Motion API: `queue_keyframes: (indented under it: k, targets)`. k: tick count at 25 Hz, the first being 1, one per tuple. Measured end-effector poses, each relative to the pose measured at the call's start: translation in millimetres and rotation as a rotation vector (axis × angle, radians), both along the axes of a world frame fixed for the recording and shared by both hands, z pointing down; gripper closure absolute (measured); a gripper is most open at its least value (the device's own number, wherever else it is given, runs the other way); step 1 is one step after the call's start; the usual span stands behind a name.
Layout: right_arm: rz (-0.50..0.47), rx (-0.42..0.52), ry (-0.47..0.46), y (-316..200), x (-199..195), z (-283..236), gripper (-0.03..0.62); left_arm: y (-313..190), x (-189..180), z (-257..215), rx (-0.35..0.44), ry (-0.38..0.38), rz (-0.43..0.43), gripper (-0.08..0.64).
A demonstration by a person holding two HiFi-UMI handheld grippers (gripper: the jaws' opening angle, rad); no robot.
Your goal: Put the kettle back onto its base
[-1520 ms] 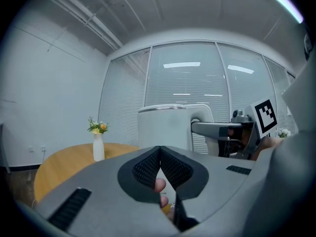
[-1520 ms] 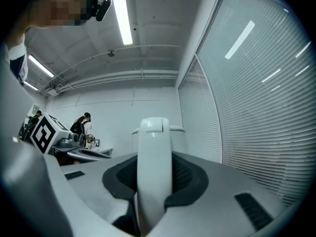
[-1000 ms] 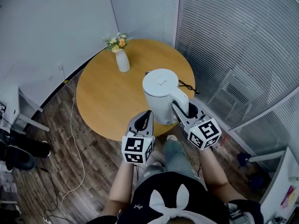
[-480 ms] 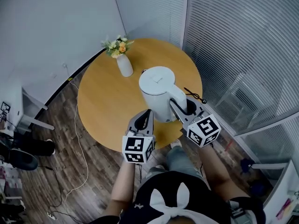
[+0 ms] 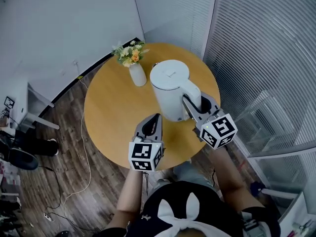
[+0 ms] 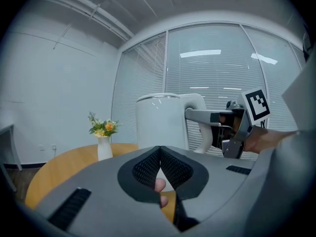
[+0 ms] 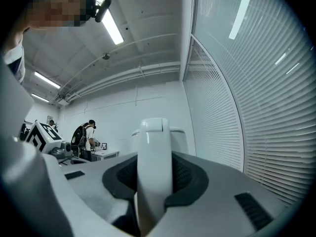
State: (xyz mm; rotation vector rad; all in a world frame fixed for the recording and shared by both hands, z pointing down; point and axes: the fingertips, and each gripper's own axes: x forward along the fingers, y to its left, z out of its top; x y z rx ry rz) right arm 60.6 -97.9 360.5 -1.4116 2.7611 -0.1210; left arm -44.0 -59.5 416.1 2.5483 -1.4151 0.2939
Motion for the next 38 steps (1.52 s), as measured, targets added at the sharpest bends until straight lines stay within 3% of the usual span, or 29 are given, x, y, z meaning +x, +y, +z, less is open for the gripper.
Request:
queue_keyframes:
  k: [8, 20, 38]
  targets:
    - [-0.074, 0.025, -0.006, -56.3, 1.0, -17.6, 0.477, -39.4, 5.7, -4.5, -0.004, 0.004, -0.082, 0.54]
    - [-0.175, 0.039, -0.028, -113.4, -2.2, -20.8, 0.477, -59.5, 11.1, 8.3, -0.027, -0.011, -0.19, 0.54]
    - [-0.132, -0.039, -0.01, -145.9, -12.9, 18.3, 0.477, -92.6, -4.8, 36.0, -0.105, -0.019, -0.144, 0.54]
